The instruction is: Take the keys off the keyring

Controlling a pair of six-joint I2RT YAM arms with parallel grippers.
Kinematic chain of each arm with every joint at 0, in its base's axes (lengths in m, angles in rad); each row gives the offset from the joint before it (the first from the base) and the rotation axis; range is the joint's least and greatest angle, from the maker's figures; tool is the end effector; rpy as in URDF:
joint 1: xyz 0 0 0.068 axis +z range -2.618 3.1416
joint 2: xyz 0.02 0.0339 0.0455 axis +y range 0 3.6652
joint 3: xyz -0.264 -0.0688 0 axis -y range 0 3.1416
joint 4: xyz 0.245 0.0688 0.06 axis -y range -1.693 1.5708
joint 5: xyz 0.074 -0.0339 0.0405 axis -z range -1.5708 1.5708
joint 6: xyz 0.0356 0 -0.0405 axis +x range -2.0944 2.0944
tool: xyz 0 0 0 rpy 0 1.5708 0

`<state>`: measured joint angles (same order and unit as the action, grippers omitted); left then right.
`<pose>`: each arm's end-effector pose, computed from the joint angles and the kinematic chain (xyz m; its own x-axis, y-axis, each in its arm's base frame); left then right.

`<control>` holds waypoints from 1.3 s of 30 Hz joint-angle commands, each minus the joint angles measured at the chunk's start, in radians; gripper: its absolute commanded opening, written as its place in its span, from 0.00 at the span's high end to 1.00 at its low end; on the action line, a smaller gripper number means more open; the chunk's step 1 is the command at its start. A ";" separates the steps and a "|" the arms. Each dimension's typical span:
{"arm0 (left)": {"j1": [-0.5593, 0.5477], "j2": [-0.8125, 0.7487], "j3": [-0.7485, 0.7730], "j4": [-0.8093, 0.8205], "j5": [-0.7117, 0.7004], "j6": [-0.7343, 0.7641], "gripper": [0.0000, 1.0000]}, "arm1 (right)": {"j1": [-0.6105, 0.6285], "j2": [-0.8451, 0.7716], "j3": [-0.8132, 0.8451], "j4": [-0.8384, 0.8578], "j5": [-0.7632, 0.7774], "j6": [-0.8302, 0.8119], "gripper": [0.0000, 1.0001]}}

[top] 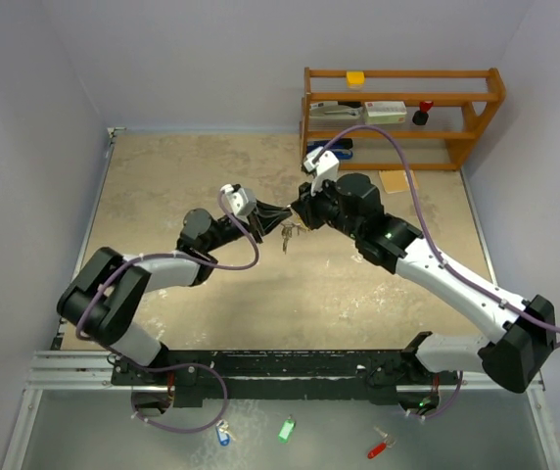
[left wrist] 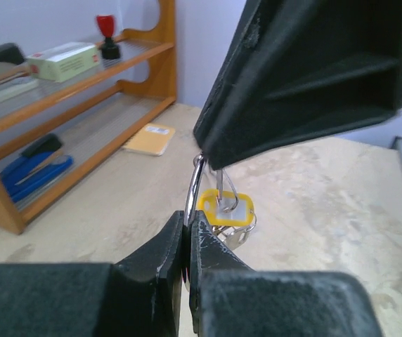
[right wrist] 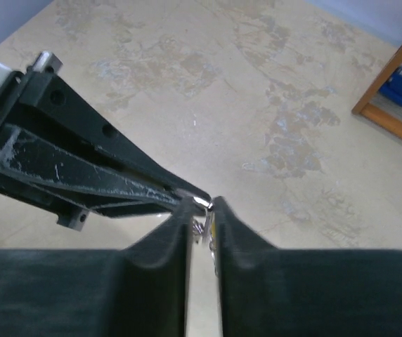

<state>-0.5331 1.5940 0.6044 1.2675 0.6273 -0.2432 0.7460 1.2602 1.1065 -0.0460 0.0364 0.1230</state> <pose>0.2561 -0.1754 0.2338 0.0132 -0.2341 -0.9721 0.9281 0.3648 -0.0753 0.2197 0.2013 0.3649 -0.2246 -0.0406 -0.9736 -0.6293 0.7689 0.1131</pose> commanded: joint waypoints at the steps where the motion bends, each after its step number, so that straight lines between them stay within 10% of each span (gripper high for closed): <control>1: -0.011 -0.193 0.037 -0.312 -0.185 0.220 1.00 | 0.008 -0.071 -0.030 0.091 0.006 -0.036 0.72; 10: -0.071 -0.507 0.194 -0.941 -0.525 0.480 1.00 | 0.013 -0.192 -0.221 0.316 0.118 -0.063 0.47; 15: -0.078 -0.545 0.268 -0.980 -0.753 0.515 1.00 | 0.039 -0.143 -0.209 0.264 0.135 -0.070 0.51; 19: -0.156 -0.467 0.384 -1.013 -0.375 0.479 1.00 | 0.046 -0.141 -0.211 0.291 0.158 -0.089 0.52; 24: -0.163 -0.475 0.340 -0.942 -0.816 0.474 1.00 | 0.050 -0.176 -0.223 0.332 0.173 -0.096 0.51; 28: -0.200 -0.378 0.439 -0.983 -0.525 0.430 1.00 | 0.051 -0.156 -0.210 0.319 0.176 -0.110 0.52; 39: -0.563 -0.602 0.408 -0.995 -1.175 0.746 1.00 | 0.055 -0.213 -0.263 0.360 0.327 -0.118 0.53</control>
<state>-1.0767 1.1755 1.0332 0.1230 -0.2790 0.4065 0.7967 1.0763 0.8474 0.2287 0.2993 0.0216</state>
